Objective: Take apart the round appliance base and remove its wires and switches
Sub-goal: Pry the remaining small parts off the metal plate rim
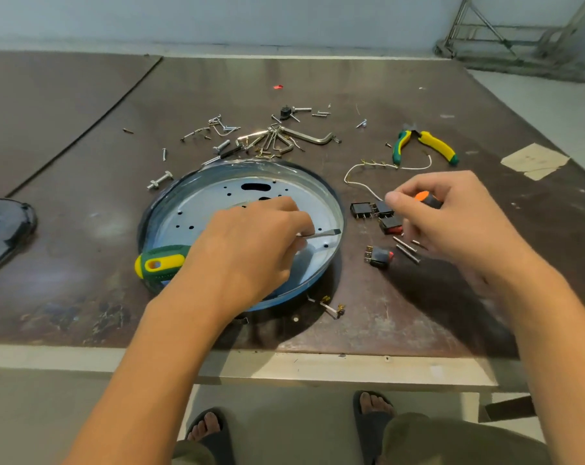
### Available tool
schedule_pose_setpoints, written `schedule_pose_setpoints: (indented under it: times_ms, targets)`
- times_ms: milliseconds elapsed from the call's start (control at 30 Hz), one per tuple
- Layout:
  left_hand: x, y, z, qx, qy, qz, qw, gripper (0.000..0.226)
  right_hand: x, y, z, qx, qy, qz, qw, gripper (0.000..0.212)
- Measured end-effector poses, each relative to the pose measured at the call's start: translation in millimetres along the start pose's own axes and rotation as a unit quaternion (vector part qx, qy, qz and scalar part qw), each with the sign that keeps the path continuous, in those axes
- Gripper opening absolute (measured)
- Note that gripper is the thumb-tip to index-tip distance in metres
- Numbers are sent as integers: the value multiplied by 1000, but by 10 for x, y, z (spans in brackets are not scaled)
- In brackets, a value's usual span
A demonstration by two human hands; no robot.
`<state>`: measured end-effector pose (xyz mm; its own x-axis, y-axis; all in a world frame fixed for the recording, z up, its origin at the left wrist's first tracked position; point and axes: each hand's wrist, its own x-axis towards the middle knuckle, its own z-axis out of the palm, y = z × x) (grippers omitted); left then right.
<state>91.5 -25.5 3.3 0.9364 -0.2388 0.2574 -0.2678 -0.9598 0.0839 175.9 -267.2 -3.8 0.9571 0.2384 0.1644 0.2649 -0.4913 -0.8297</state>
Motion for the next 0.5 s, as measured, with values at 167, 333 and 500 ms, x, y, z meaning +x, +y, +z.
schedule_pose_setpoints:
  times_ms: [167, 333, 500]
  targets:
    - [12, 23, -28, 32, 35, 21, 999, 23, -167, -311, 326, 112, -148, -26, 982, 9]
    - [-21, 12, -65, 47, 74, 44, 995, 20, -149, -348, 399, -18, -105, -98, 990, 8]
    - [-33, 55, -79, 42, 139, 69, 987, 11, -183, -372, 370, -182, -37, -147, 972, 16]
